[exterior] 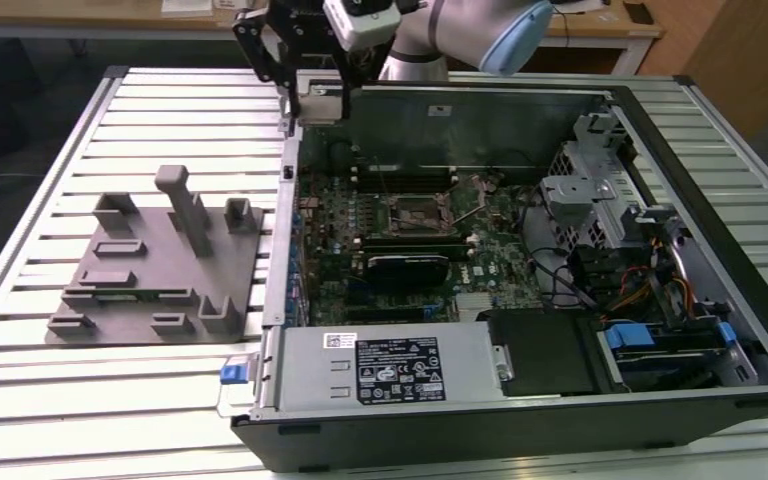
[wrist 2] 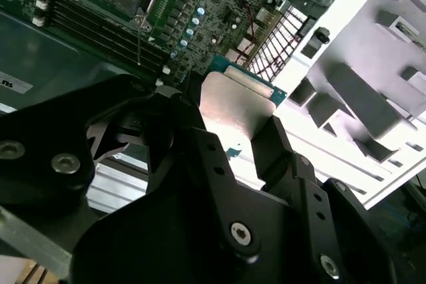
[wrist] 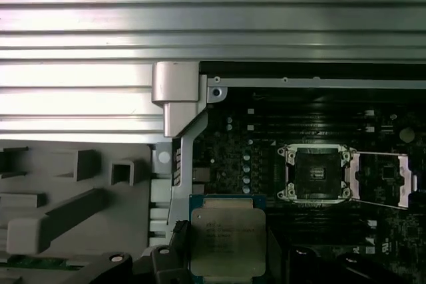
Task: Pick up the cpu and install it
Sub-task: 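Pick up the cpu and move it towards the insertion slot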
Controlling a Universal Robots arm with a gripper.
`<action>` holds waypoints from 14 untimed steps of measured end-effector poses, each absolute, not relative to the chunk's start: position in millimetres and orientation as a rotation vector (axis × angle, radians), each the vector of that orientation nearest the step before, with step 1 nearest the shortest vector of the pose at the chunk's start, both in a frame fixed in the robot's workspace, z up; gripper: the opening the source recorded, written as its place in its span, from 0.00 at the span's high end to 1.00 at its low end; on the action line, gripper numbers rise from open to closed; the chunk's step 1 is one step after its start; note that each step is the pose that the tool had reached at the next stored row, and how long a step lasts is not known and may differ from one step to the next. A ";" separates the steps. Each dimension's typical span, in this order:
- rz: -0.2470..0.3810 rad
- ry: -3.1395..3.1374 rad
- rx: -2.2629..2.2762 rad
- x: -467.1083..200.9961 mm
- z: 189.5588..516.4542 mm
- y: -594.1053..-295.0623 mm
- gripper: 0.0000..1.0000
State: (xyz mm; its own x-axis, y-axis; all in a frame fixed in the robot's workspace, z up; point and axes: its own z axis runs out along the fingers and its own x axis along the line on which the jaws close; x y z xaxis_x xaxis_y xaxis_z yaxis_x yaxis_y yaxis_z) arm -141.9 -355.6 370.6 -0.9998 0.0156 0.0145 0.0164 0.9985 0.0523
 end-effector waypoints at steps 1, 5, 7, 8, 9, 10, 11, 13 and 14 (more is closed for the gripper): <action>-0.081 -3.126 -0.025 -139.7 369.5 -355.4 0.46; -0.079 -3.125 -0.025 -130.9 366.0 -354.5 0.46; -0.079 -3.124 -0.025 -126.2 364.6 -353.9 0.46; -0.078 -3.124 -0.025 -123.7 364.0 -353.6 0.46; -0.078 -3.124 -0.025 -121.1 363.3 -353.2 0.46; -0.077 -3.124 -0.025 -118.5 362.6 -353.0 0.46; -0.077 -3.124 -0.025 -115.9 362.1 -352.7 0.46; -0.076 -3.124 -0.025 -110.4 360.8 -352.0 0.46; -0.076 -3.123 -0.025 -107.5 360.1 -351.7 0.46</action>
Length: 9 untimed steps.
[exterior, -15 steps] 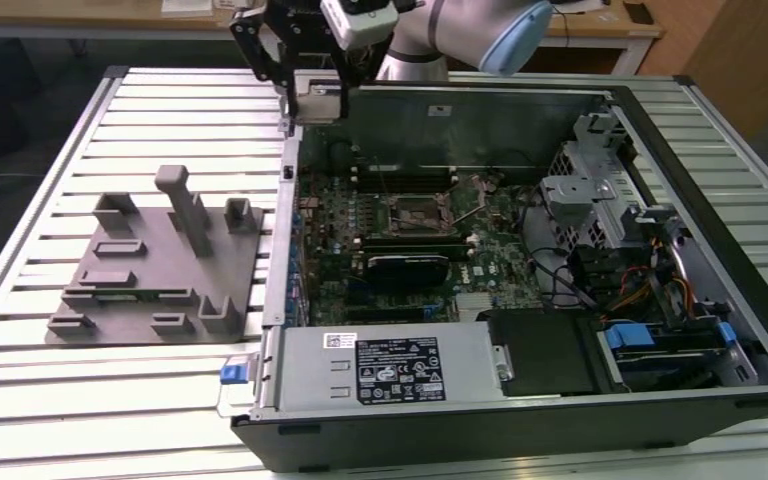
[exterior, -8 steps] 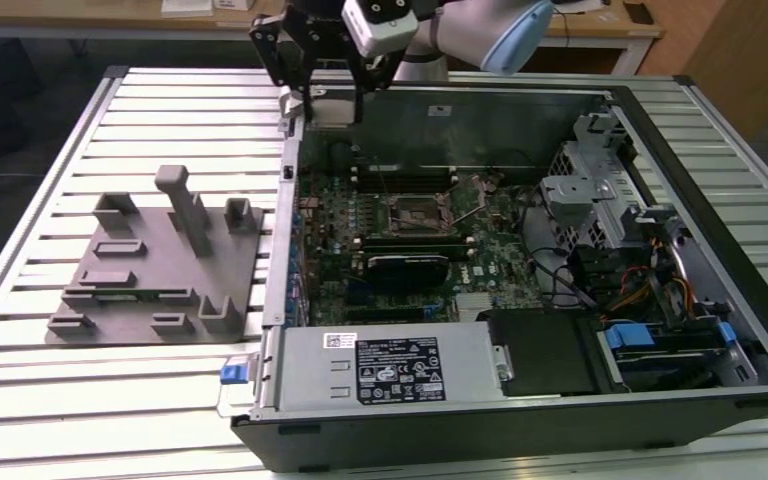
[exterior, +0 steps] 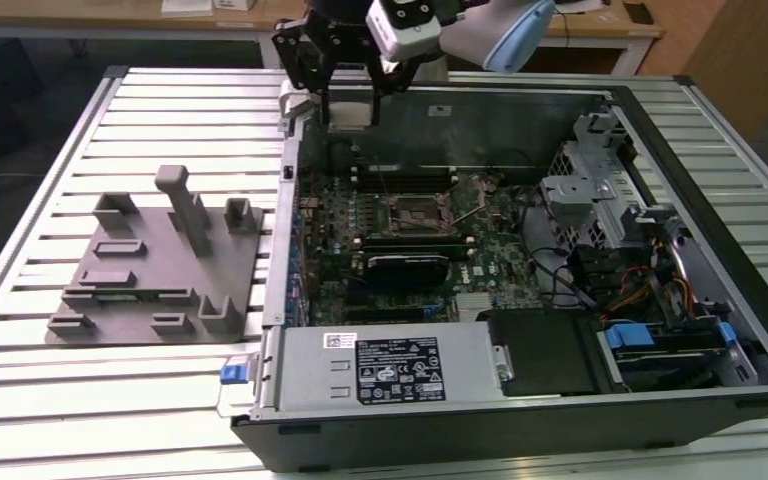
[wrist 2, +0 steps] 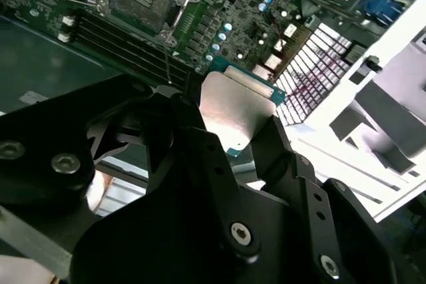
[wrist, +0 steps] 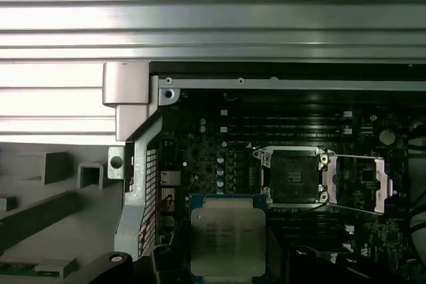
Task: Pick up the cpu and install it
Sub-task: 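Pick up the cpu and move it towards the insertion slot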
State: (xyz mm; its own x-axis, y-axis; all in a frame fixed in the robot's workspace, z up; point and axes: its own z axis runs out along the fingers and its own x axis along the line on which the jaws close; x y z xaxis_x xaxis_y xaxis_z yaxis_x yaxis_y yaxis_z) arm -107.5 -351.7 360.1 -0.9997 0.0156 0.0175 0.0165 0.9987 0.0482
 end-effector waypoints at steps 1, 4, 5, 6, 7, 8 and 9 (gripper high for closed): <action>-0.075 -3.123 -0.025 -104.2 359.3 -351.3 0.46; -0.074 -3.122 -0.025 -95.3 356.7 -350.2 0.46; -0.074 -3.122 -0.025 -92.2 355.7 -349.8 0.46; -0.073 -3.122 -0.025 -89.1 354.7 -349.4 0.46; -0.073 -3.122 -0.025 -85.8 353.7 -348.9 0.46; -0.073 -3.122 -0.025 -82.4 352.7 -348.3 0.46; -0.073 -3.121 -0.025 -78.1 351.7 -347.7 0.46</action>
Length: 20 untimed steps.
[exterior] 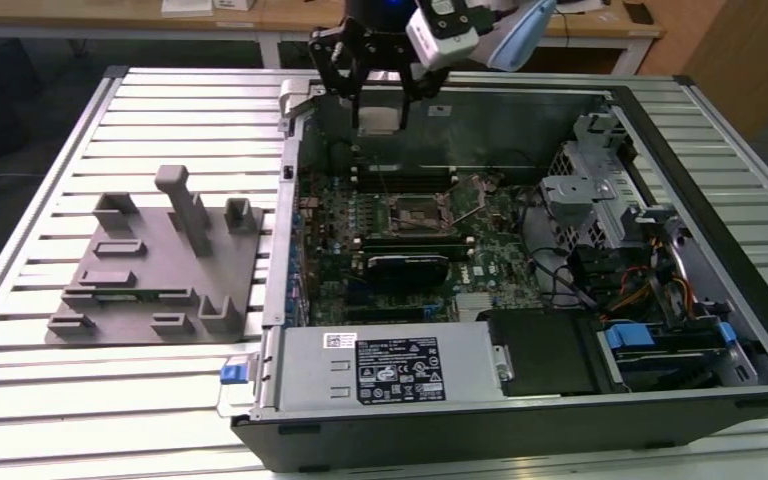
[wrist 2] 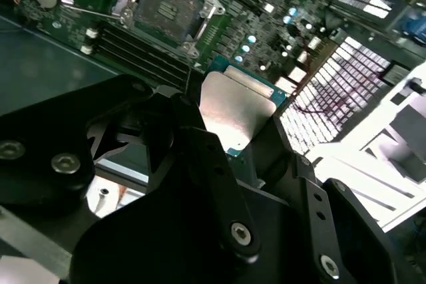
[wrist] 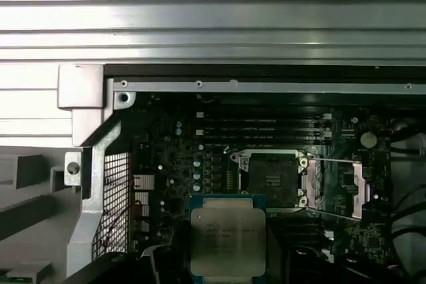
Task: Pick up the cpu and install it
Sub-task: 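Pick up the cpu and move it towards the insertion slot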
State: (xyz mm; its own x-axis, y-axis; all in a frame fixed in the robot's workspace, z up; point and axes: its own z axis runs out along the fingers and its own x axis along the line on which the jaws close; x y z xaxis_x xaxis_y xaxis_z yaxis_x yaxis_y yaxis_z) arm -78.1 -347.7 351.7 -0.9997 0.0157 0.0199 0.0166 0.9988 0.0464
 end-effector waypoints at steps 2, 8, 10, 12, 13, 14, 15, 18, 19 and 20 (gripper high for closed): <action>-0.072 -3.120 -0.025 -70.7 349.6 -346.5 0.46; -0.070 -3.118 -0.025 -49.9 342.9 -342.8 0.46; -0.070 -3.118 -0.025 -46.0 339.3 -342.0 0.46; -0.070 -3.118 -0.025 -44.1 335.7 -341.7 0.46; -0.070 -3.118 -0.025 -43.4 333.9 -341.6 0.46; -0.069 -3.118 -0.025 -42.9 332.1 -341.5 0.46; -0.069 -3.118 -0.025 -42.3 330.3 -341.4 0.46; -0.069 -3.118 -0.025 -40.7 324.8 -341.3 0.46; -0.069 -3.118 -0.025 -40.3 323.1 -341.3 0.46; -0.070 -3.119 -0.025 -39.9 321.5 -341.3 0.46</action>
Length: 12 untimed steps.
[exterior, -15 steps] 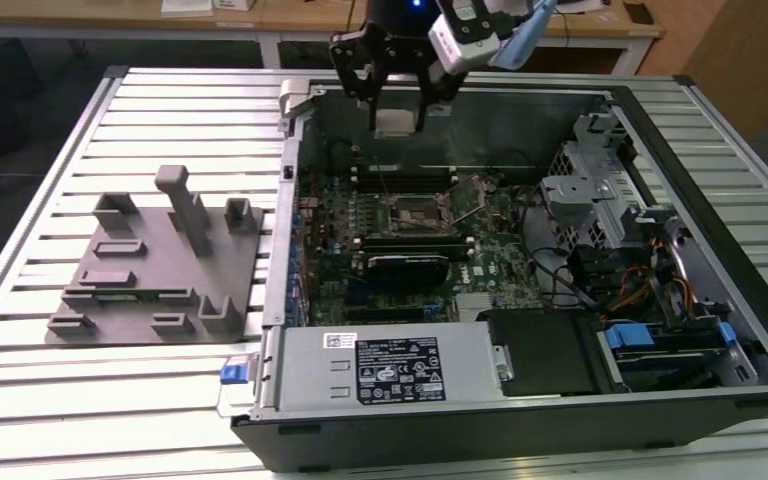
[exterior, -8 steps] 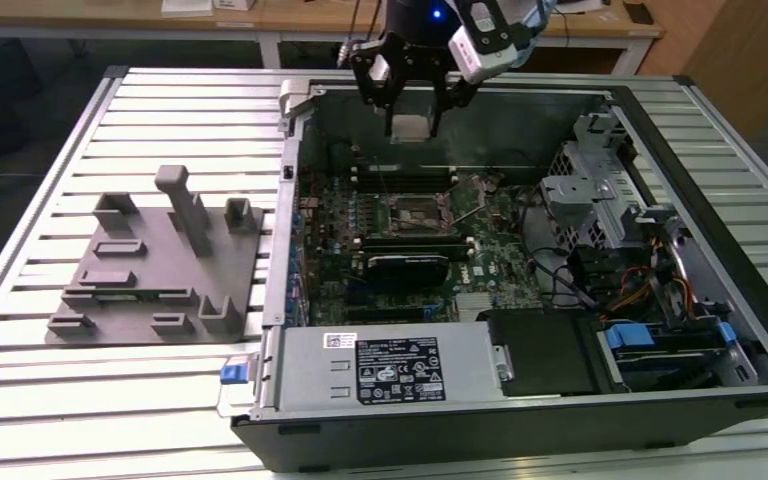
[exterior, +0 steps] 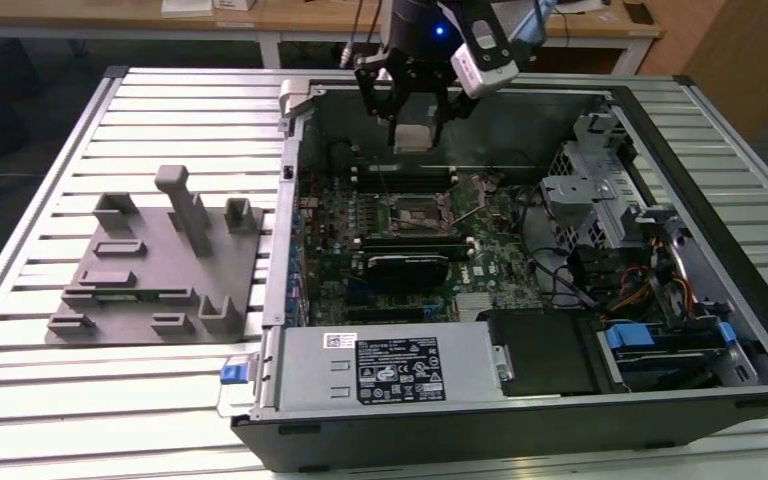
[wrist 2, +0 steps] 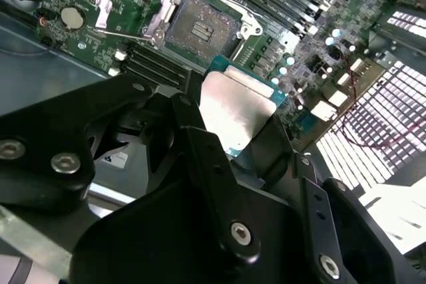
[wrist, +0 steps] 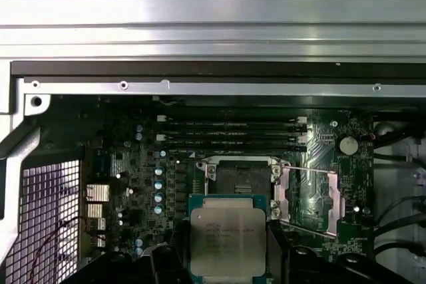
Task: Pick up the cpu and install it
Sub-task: 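Pick up the cpu and move it towards the insertion slot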
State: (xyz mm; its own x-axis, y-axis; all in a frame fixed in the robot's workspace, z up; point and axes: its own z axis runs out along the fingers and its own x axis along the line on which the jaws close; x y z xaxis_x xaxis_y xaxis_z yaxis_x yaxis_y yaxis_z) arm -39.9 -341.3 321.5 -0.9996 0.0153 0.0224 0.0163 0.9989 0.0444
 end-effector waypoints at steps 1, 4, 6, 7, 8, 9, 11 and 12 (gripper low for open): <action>-0.070 -3.119 -0.025 -39.5 320.1 -341.2 0.46; -0.069 -3.120 -0.025 -38.9 318.4 -341.2 0.46; -0.069 -3.120 -0.025 -38.8 318.4 -341.3 0.46; -0.069 -3.120 -0.025 -38.8 318.4 -341.3 0.46; -0.069 -3.120 -0.025 -38.8 318.3 -341.3 0.46; -0.069 -3.120 -0.025 -38.8 318.2 -341.3 0.46; -0.071 -3.123 -0.025 -38.7 316.6 -341.3 0.46; -0.071 -3.125 -0.024 -38.7 315.9 -341.3 0.46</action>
